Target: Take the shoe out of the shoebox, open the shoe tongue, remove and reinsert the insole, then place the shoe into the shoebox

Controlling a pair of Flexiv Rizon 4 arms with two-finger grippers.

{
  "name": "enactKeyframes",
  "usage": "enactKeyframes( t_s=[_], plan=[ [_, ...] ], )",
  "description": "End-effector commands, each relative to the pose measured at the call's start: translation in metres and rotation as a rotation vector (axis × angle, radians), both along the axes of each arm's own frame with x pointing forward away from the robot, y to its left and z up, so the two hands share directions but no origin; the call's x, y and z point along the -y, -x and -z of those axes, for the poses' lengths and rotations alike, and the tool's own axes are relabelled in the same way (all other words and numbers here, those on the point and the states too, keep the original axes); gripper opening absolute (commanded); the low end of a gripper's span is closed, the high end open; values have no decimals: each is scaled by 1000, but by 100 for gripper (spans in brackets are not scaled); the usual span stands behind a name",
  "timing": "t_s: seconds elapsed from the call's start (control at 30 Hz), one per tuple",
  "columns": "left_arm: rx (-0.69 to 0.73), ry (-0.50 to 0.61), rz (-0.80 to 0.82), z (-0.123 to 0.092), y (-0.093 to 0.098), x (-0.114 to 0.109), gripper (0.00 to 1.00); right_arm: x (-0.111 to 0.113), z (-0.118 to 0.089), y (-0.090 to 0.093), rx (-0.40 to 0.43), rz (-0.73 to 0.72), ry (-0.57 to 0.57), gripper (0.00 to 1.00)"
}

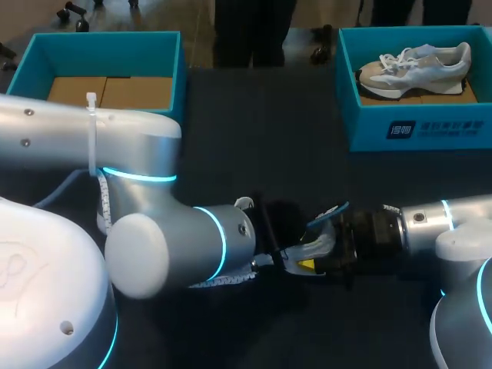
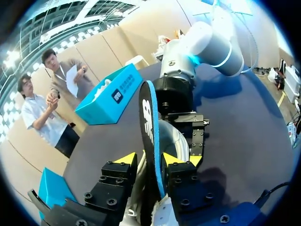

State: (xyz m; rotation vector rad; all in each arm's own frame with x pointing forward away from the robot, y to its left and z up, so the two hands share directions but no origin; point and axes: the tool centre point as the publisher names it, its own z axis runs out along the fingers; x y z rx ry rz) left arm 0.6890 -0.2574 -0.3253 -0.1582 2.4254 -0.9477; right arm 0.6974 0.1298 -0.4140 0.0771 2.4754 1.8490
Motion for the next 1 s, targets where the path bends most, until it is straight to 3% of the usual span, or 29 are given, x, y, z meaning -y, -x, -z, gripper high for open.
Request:
enactKeyframes(
  t_s=[0.03,0.3,0.57,0.63,1.0],
  plan=[
    [-20,-2,22,3,-3,5,33,-2,-1,0,-1,-1,6,0],
    [-41,-4,32,8,-9,16,31,-2,-1,0,-1,-1,6,0],
    [-58,-5,32,12,-10,21,12,-2,-1,0,-1,-1,6,0],
    [-59,-4,30,13,-11,21,0,-2,-1,0,-1,-1,6,0],
    [-181,31,57,-7,-24,28,0,-2,-1,0,-1,-1,6,0]
  ],
)
